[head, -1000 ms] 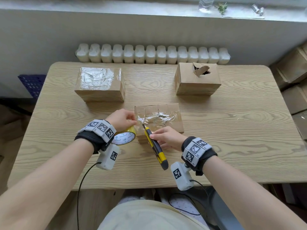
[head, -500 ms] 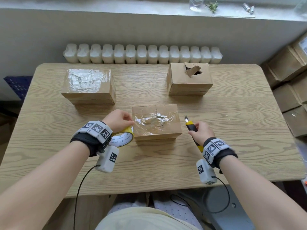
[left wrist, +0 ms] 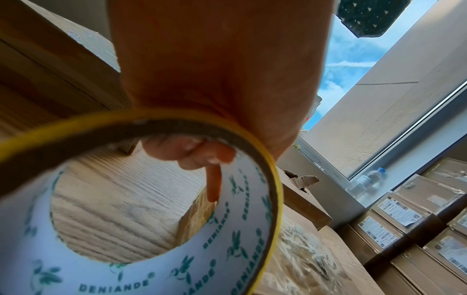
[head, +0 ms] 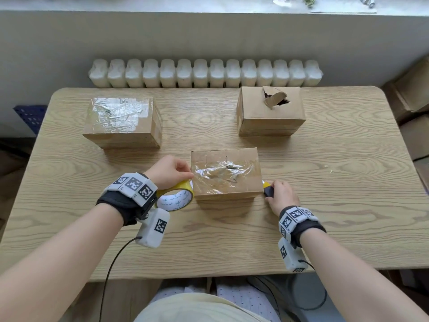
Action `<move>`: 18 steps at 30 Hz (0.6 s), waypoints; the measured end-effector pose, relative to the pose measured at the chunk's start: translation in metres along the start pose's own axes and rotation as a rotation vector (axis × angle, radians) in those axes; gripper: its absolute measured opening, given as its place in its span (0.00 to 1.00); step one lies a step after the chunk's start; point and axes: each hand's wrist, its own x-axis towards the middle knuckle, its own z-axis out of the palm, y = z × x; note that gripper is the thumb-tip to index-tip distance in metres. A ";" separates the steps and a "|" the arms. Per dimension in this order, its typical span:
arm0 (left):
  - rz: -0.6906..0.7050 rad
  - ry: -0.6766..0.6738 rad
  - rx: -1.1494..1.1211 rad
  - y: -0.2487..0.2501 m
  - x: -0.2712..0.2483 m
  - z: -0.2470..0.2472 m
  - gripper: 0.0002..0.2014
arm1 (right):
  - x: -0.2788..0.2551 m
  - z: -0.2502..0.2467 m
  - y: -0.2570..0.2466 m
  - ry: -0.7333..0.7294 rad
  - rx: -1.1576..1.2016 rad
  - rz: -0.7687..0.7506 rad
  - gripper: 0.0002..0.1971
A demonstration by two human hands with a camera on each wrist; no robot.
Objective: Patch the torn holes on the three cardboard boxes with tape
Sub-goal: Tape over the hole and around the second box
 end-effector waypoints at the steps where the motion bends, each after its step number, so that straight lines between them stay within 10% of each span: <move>1: -0.002 -0.002 0.002 0.000 0.000 0.000 0.08 | -0.001 -0.002 0.000 -0.001 0.005 -0.002 0.20; 5: -0.011 -0.019 0.012 0.000 0.002 -0.002 0.07 | -0.011 -0.021 -0.009 0.364 0.224 -0.046 0.20; 8: -0.013 -0.022 0.009 0.000 0.002 -0.002 0.06 | -0.024 -0.034 -0.030 0.620 0.263 -0.356 0.25; 13: 0.006 -0.050 0.035 0.000 0.004 -0.004 0.07 | -0.046 -0.009 -0.082 0.208 -0.119 -0.871 0.42; 18: 0.019 -0.081 0.079 -0.003 0.004 -0.009 0.06 | -0.034 0.012 -0.093 0.213 -0.258 -0.965 0.33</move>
